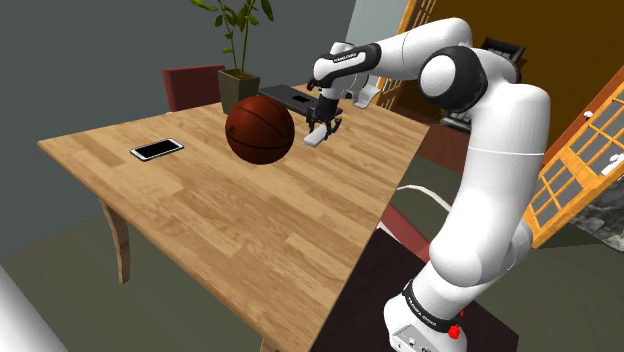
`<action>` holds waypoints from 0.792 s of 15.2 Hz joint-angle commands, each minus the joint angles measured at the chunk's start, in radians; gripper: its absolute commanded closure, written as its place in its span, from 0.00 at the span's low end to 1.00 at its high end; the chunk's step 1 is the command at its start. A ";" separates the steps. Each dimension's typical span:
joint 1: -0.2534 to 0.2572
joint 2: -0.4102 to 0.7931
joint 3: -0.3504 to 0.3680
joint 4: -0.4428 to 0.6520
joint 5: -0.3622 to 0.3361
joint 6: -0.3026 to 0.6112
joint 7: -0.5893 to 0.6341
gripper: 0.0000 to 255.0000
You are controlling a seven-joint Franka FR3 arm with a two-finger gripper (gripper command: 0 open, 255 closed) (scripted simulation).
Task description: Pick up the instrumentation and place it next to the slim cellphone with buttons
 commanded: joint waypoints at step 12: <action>0.178 -0.065 0.073 -0.081 -0.034 0.022 0.261 1.00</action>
